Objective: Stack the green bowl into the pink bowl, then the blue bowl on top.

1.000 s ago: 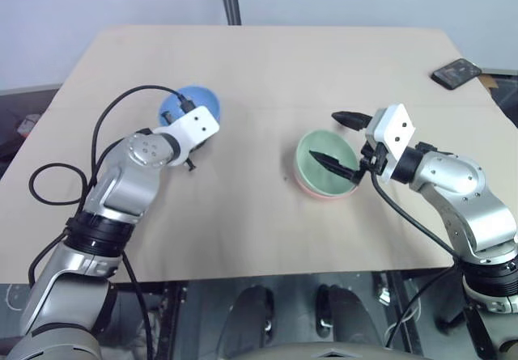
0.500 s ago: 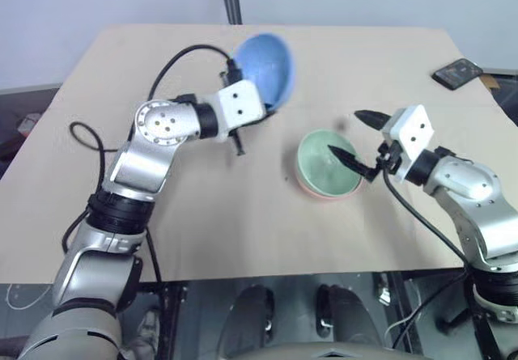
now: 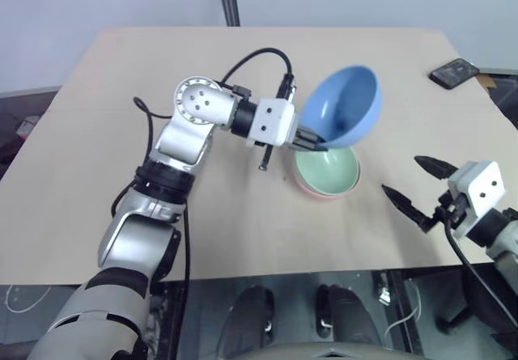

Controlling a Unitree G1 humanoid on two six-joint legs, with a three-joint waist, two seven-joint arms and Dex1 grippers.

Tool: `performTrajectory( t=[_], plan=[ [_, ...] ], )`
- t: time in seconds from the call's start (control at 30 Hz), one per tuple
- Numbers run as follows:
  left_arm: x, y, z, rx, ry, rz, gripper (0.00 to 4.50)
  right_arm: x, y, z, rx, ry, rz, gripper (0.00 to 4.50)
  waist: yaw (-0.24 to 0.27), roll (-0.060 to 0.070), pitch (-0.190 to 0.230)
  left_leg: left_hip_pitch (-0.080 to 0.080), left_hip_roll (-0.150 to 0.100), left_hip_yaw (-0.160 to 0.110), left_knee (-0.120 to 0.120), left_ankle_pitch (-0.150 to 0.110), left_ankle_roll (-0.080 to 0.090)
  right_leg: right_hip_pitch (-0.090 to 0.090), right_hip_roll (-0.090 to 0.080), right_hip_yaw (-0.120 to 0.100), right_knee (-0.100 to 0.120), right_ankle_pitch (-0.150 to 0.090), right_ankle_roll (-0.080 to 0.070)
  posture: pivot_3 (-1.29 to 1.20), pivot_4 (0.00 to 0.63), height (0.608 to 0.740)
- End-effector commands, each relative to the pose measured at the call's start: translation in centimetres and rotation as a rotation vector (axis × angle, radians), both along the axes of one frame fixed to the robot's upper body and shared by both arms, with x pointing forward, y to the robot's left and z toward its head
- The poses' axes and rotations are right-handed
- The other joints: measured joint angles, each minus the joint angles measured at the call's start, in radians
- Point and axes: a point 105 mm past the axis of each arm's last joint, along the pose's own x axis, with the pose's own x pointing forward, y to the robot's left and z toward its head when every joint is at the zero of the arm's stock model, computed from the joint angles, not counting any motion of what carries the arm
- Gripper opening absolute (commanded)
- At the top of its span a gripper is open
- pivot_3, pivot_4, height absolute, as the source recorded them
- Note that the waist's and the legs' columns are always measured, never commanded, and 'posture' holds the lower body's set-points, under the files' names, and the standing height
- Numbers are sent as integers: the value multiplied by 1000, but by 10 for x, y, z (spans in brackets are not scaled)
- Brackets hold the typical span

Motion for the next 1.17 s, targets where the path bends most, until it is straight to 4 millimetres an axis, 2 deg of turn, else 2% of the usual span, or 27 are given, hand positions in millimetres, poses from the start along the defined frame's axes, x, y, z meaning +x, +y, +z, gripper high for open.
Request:
performTrajectory(
  t=[0.03, 0.17, 0.2, 0.3, 0.43, 0.5, 0.73, 0.93, 1.0, 1.17],
  plan=[
    [-5, 6, 1, 59, 27, -62, 834, -12, 4, 20, 13, -79, 33, 4231, 1, 0, 0, 0, 1, 0, 0, 0, 0, 0, 0, 0, 0, 0, 0, 0, 150, 740],
    [2, 12, -1, 65, 61, -12, 2322, -21, 3, 23, 26, -69, 57, 4231, 4, 0, 0, 0, 3, -1, 0, 0, 0, 0, 0, 0, 0, 0, 0, 0, 150, 740],
    [3, 13, -1, 65, 62, -2, 2855, -23, 3, 23, 27, -64, 61, 4231, 5, 0, 0, 0, 3, -1, 0, 0, 1, 0, 0, 0, 0, 0, 0, 0, 150, 740],
    [7, 20, 12, -40, 106, 90, 3991, -24, 3, 22, 25, -42, 86, 4231, 5, 0, 0, -1, 3, -1, 1, -1, 1, 0, -1, 0, 0, 0, 0, 0, 150, 740],
    [10, 44, 28, -263, 230, 268, 4068, -21, 6, 21, 21, -11, 132, 4231, -3, 0, 0, 0, 4, -1, 1, -1, 1, 0, 0, 1, 0, 0, 0, 0, 150, 740],
    [4, 58, 29, -365, 300, 328, 4068, -19, 5, 19, 10, 3, 149, 4231, -5, 0, 0, 1, 4, 0, 1, -1, 1, 0, 0, 1, 1, 0, 0, 0, 150, 740],
    [-29, 124, 5, -511, 418, 611, 4068, -14, -11, 19, -38, 62, 212, 4231, 4, -1, 0, 1, 4, -1, 1, 0, 1, 0, -2, 1, 1, 0, 0, 0, 150, 740],
    [-58, 165, -17, -451, 472, 806, 4068, -22, -32, 33, -19, 70, 278, 4231, 7, -1, -1, 1, 4, -3, 1, -1, 1, 3, -2, -2, -1, -2, -2, 0, 150, 740],
    [-66, 170, -23, -443, 464, 848, 4068, -23, -37, 37, -16, 77, 287, 4231, 6, -1, -1, 2, 4, -2, 0, -1, 1, 3, -2, -1, -2, -3, -3, 0, 150, 740],
    [-77, 163, -29, -437, 497, 844, 4068, -23, -42, 36, -24, 101, 297, 4231, 9, -1, -1, 2, 4, -3, 0, -1, 1, 3, -3, -2, -2, -3, -4, 0, 150, 740]
  ],
)
